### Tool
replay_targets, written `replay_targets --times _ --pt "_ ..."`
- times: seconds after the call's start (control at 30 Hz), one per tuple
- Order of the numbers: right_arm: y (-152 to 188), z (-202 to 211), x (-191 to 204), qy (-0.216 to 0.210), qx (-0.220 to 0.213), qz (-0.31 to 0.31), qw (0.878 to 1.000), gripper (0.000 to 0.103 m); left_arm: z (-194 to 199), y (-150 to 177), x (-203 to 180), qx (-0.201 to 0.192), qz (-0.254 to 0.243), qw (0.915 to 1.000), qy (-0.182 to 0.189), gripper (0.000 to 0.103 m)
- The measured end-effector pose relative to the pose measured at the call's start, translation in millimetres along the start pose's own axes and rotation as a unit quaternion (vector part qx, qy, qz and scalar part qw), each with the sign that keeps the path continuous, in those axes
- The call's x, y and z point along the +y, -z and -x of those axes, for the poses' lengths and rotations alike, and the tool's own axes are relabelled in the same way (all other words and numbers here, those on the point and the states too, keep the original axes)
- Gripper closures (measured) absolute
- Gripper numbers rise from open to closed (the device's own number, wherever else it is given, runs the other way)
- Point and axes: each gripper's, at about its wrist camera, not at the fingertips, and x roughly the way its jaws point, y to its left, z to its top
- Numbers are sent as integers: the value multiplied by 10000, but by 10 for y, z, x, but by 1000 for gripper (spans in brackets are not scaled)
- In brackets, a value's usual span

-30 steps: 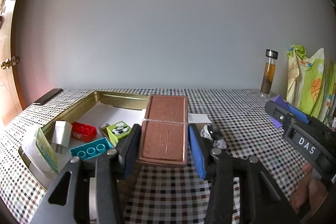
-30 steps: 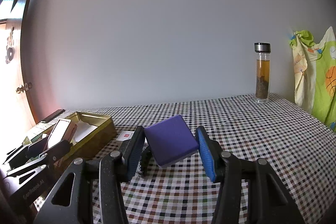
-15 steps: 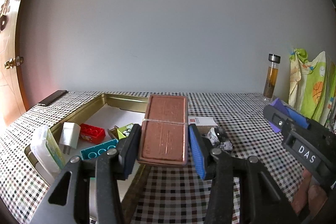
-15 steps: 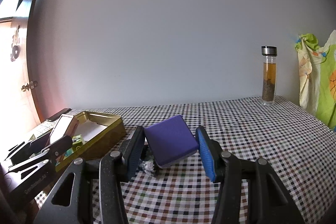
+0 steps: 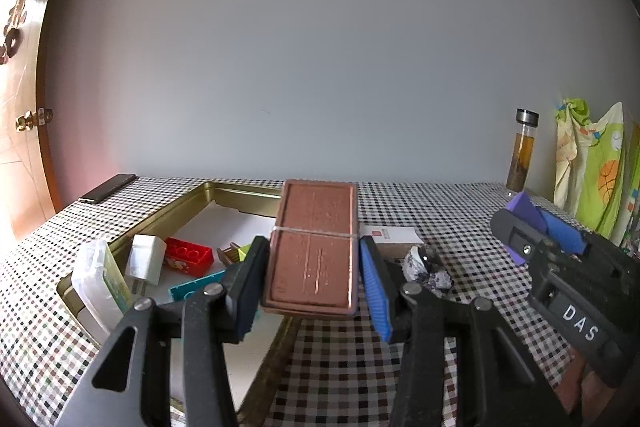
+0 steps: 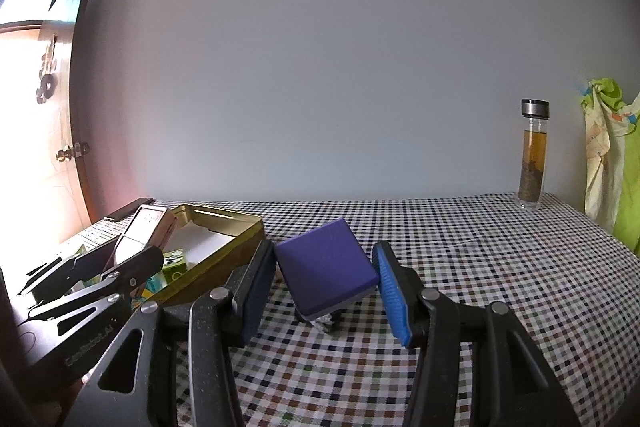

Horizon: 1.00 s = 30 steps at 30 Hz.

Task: Organize rigid objects
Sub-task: 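Lift and carry the purple cube and brown box over the gold tray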

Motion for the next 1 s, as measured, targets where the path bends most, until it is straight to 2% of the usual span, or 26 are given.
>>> replay_targets --times 1.0 --pt "20 -34 164 -273 22 -42 9996 50 90 28 239 -54 94 9999 -125 58"
